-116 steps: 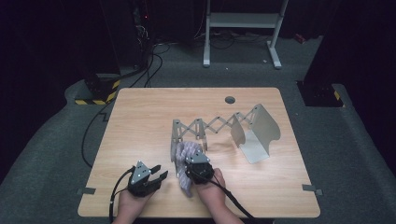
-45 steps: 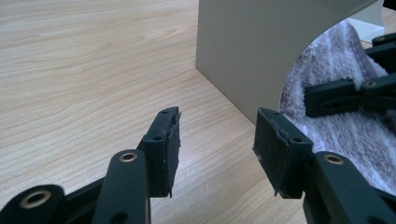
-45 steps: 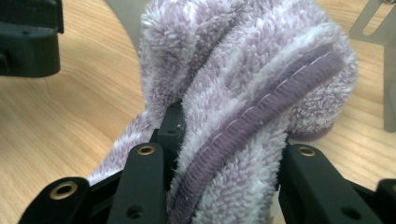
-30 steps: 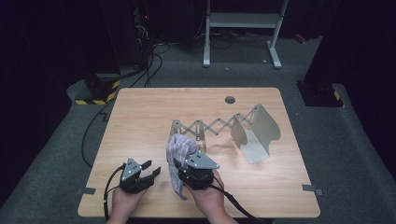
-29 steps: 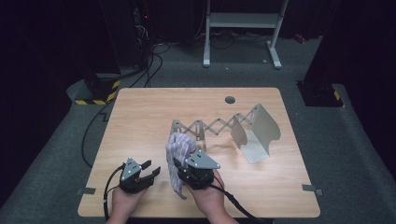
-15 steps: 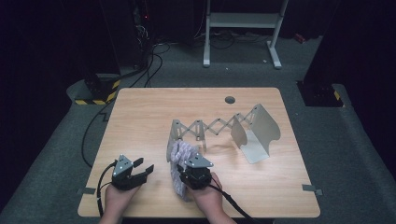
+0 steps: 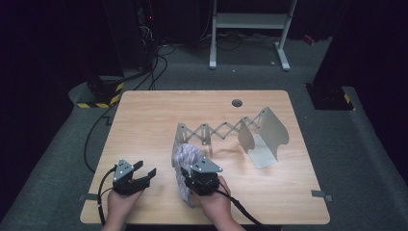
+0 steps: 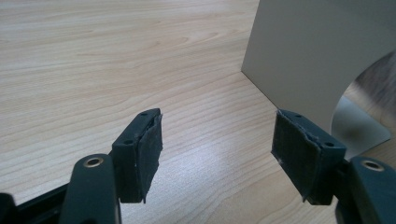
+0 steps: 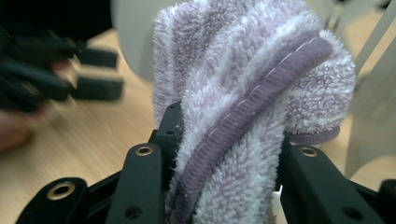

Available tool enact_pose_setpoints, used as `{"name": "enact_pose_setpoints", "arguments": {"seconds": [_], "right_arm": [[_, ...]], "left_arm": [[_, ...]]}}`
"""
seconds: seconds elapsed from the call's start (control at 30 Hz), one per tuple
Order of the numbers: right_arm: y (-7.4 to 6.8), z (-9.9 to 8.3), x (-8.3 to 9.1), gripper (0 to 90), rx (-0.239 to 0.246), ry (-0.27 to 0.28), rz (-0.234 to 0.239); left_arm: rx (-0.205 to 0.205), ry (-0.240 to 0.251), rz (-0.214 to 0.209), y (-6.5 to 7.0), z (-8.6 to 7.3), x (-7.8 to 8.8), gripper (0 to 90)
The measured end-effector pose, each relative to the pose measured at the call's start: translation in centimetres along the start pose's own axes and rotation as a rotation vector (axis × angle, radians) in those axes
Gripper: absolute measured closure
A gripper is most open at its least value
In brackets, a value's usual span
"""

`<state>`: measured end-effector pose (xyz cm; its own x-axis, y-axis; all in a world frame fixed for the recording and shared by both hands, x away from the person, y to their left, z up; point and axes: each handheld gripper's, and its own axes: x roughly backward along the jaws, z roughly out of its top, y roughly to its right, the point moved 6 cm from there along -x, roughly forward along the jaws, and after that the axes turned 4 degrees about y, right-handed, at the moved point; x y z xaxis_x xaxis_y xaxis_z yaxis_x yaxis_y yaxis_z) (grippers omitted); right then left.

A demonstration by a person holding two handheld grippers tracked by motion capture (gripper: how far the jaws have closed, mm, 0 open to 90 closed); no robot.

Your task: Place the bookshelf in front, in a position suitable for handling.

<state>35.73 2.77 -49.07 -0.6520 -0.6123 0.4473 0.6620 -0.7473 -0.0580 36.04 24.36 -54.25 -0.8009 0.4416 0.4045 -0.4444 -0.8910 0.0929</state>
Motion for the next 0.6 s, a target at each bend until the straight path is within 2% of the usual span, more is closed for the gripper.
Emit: {"name": "enact_pose_setpoints", "arguments": {"seconds": [0.17, 0.27, 0.33, 0.43, 0.6], "right_arm": [[0.6, 3.6, 0.9, 61.9, 0.013, 0.084, -0.027], [1.4, 5.6, 0.2, 61.7, 0.007, 0.112, -0.063], [1.9, 6.2, -0.8, 61.4, 0.018, 0.099, -0.095], [2.7, 5.7, -2.7, 61.3, 0.023, 0.054, -0.137], [3.1, 3.3, -4.9, 61.6, 0.049, -0.023, -0.183]], "left_arm": [[0.002, -0.006, -0.004, 0.1, -0.1, -0.1, 34.1], [-0.003, -0.016, -0.009, 0.2, -0.2, -0.2, 34.4], [0.0, -0.017, -0.013, 0.3, -0.3, -0.3, 34.7], [0.0, -0.019, -0.016, 0.3, -0.3, -0.2, 34.7], [-0.008, -0.024, -0.026, 0.6, -0.4, -0.3, 35.1]]}}
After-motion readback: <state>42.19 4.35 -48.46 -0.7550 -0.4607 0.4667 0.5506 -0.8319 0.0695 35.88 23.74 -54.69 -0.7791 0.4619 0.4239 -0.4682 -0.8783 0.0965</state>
